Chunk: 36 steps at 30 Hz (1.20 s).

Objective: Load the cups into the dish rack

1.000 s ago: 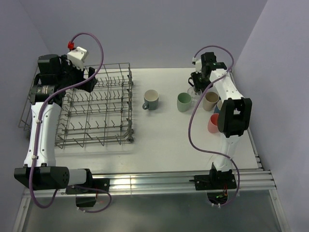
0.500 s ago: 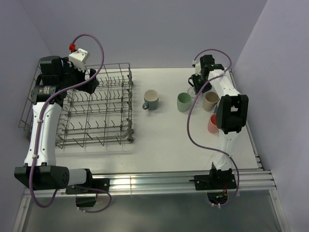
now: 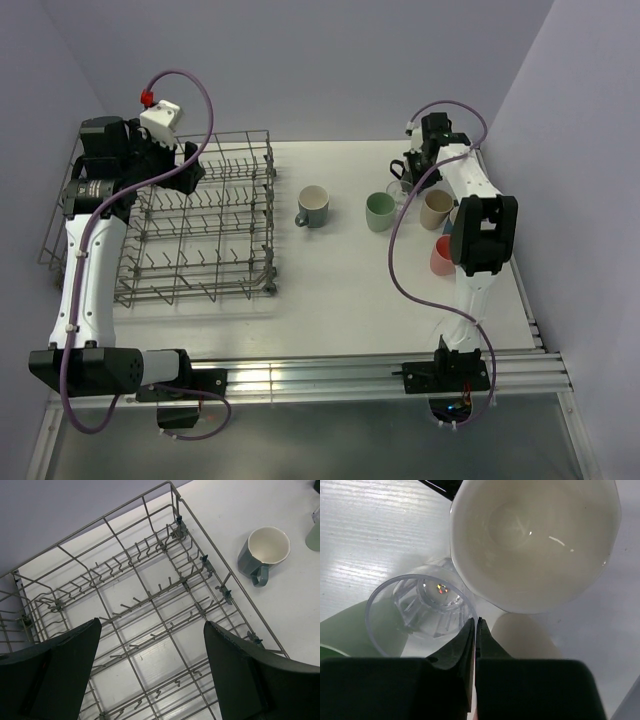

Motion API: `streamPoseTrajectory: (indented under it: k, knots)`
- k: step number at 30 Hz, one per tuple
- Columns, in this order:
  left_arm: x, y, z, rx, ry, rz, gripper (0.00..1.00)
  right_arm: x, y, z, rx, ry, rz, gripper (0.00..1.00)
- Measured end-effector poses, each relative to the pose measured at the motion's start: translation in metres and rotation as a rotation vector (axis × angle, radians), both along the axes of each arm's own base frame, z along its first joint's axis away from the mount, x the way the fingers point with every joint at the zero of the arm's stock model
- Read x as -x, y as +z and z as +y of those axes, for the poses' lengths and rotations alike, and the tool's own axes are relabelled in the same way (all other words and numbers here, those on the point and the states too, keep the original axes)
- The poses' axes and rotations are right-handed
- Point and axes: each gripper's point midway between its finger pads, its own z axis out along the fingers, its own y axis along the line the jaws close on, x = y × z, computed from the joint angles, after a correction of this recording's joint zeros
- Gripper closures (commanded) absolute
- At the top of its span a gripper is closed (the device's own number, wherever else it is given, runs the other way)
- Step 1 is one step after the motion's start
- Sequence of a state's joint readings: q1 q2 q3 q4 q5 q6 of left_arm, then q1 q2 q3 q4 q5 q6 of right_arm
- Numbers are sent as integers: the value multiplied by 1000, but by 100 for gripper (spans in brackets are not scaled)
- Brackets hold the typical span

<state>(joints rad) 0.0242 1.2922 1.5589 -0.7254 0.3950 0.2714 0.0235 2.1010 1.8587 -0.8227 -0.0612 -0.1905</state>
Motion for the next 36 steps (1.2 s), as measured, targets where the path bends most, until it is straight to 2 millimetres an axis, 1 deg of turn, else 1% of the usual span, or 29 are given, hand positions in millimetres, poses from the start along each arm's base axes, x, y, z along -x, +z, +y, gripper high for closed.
streamPoseTrajectory:
  k: [8,12,16,19,20,22,23,29,34,36]
  knots:
    - [1,-1,0,4,2,7,8,0,1,-2,-63,-23,1,100]
    - [2,-2,-1,5,1,13,9,0,2,-7,-68,-33,-1,100]
    - [3,-4,-1,5,0,23,8,1,2,-8,-67,-36,3,100]
    - [3,-4,-1,4,0,23,8,2,2,-9,-66,-37,6,92]
    - [4,-4,-1,4,0,23,8,2,2,-9,-65,-38,7,87]
    - [4,-4,-1,4,0,24,8,2,2,-9,-64,-39,7,82]
    - [4,-4,-1,4,0,24,8,2,1,-9,-63,-42,7,78]
    - [4,-4,-2,4,-3,25,8,3,0,-9,-63,-50,11,72]
    - [4,-5,-3,4,-5,25,8,4,-3,-9,-64,-52,23,72]
    - [3,-5,-3,3,-4,26,8,3,-5,-9,-64,-53,27,75]
